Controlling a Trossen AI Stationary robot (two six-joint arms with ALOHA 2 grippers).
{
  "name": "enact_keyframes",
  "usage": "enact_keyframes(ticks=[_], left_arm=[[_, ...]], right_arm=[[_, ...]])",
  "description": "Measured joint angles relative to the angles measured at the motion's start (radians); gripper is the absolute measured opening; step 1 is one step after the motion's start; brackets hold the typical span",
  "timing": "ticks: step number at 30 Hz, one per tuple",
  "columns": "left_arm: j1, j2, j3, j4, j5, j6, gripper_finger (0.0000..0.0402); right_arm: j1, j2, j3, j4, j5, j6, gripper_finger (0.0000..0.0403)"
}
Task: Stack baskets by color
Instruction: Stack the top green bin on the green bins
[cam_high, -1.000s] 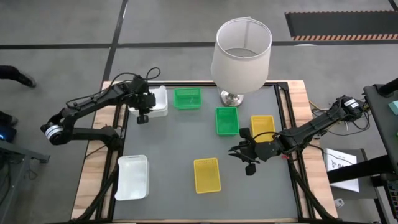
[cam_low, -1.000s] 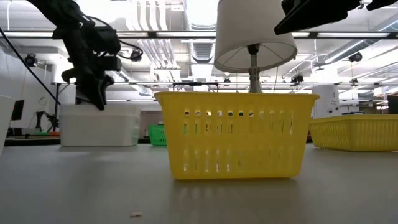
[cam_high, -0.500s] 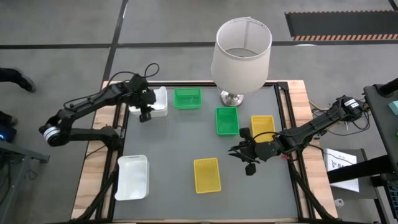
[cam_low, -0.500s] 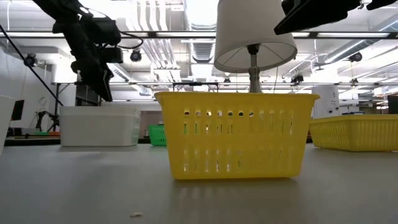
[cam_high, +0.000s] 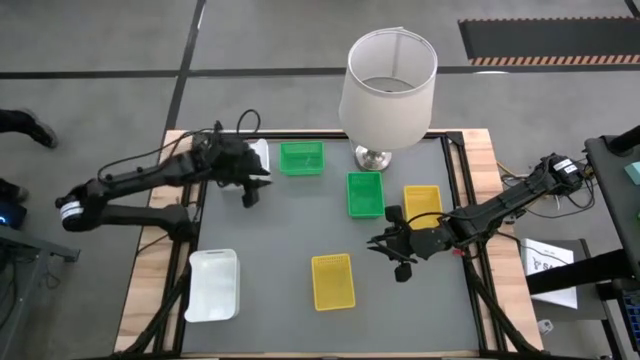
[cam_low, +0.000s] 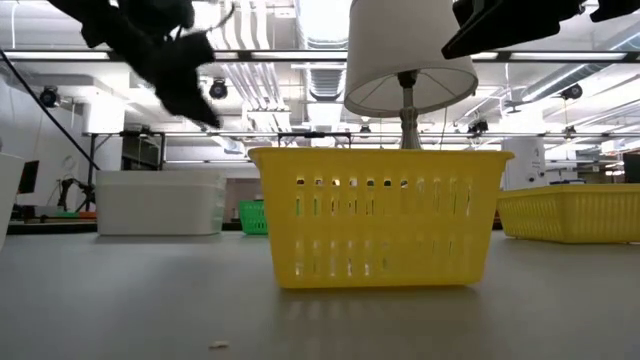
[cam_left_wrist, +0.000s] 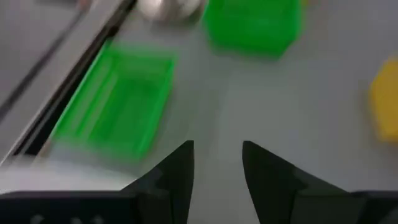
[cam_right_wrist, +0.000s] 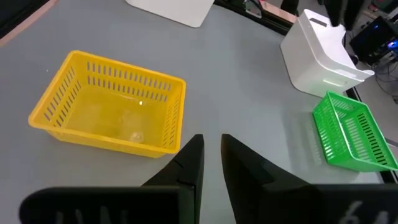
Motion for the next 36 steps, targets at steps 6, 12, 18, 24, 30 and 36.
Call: enact_keyframes(ticks=[6, 12, 18, 24, 30, 36], left_arm=[[-0.162, 0.045, -0.104, 0.463, -0.008, -0.045, 0.0121], [-0.225, 0.159, -0.174, 0.846, -0.046, -0.06, 0.0121], [-0.23, 0.343, -0.139, 0.985, -0.195, -0.17, 0.0121], [-0.224, 0.501, -0.046, 0.873, -0.204, -0.154, 0.0121], [-0.21, 0.597, 0.098, 0.571, -0.291, -0.091, 0.0121], [-0.188, 0.663, 0.203, 0.444, -0.332, -0.006, 0.0121]], right_arm=[[0.0, 0.0, 0.0, 0.0, 0.0, 0.002, 0.0047], [0.0, 0.0, -0.004, 0.0, 0.0, 0.0, 0.0047], [0.0, -0.017, -0.023, -0.003, 0.0, 0.011, 0.0047], [0.0, -0.075, -0.058, -0.005, 0.0, 0.027, 0.0047], [0.0, -0.149, -0.107, -0.002, 0.001, 0.053, 0.0047], [0.0, -0.205, -0.147, -0.001, 0.002, 0.068, 0.0047]])
